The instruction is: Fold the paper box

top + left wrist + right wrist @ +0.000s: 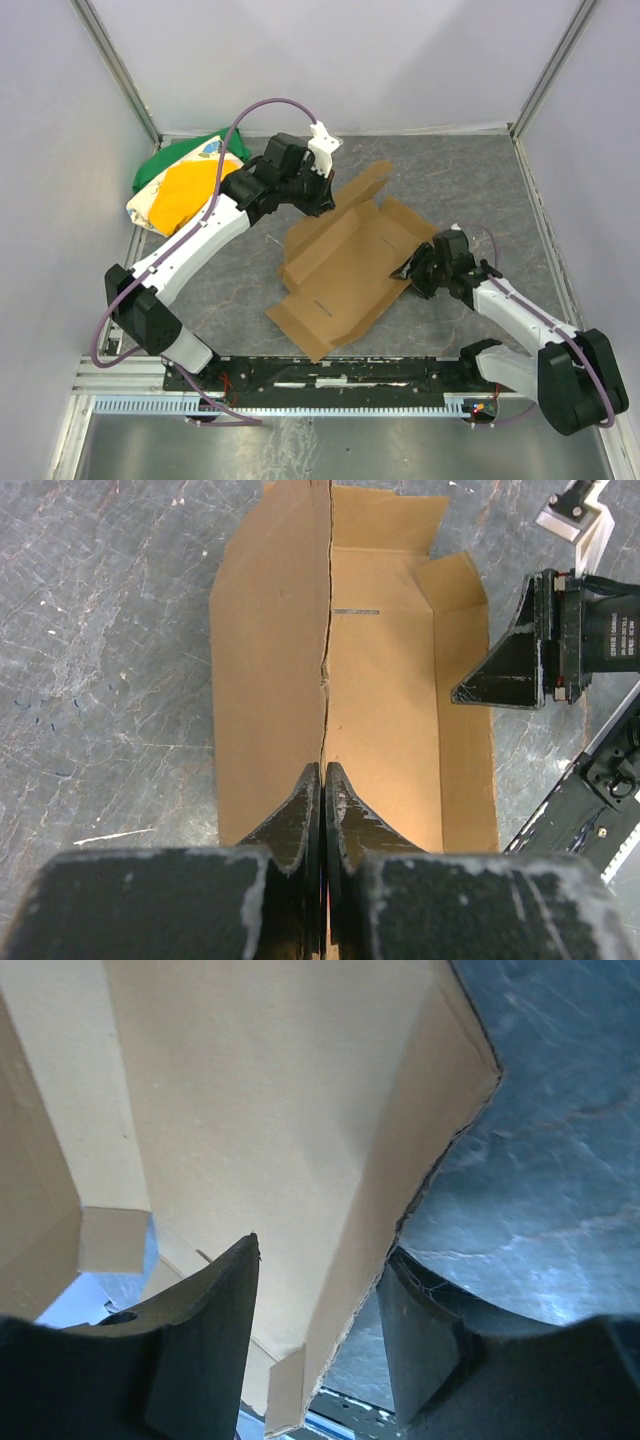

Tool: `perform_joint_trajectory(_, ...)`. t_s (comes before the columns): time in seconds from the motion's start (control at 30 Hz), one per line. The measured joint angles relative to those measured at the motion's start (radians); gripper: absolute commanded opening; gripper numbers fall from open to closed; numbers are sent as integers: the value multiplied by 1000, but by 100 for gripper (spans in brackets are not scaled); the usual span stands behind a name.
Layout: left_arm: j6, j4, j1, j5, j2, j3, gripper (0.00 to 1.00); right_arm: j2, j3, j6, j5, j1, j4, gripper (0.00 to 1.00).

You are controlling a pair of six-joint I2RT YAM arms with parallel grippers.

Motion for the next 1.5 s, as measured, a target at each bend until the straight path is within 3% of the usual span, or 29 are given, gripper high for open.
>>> perform_joint_trajectory(0.1, -14, 9, 0, 2, 0, -10, 3, 52, 70, -28, 0, 3, -7, 49)
perform_joint_trajectory(0.23, -35, 23, 0, 2, 0, -24, 3, 146, 132, -55, -2, 16, -9, 23)
perform_joint_trajectory(0.33, -69, 23, 0, -5, 5, -27, 3, 209, 169, -84, 6, 31, -77, 11)
perform_joint_trajectory(0.63, -165, -3, 9, -35, 36, -27, 3, 215, 481, -196, 193, 35, -449, 4)
perform_joint_trajectory(0.93, -312, -27, 84, 28, 20, -90, 3, 208, 881, -438, 365, 33, -783, 4)
perform_joint_trajectory(1.03, -360, -7, 97, 52, -39, -217, 15, 214, 1002, -538, 375, 24, -846, 4)
perform_joint_trajectory(1.17, -421, 44, 97, 85, -144, -402, 47, 251, 1120, -679, 375, 15, -903, 4)
perform_joint_trajectory(1.23, -447, 75, 96, 100, -192, -482, 58, 280, 1160, -750, 369, 13, -919, 4)
perform_joint_trajectory(1.5, -466, 172, 93, 22, -323, -548, 78, 403, 1236, -891, 258, 9, -980, 5)
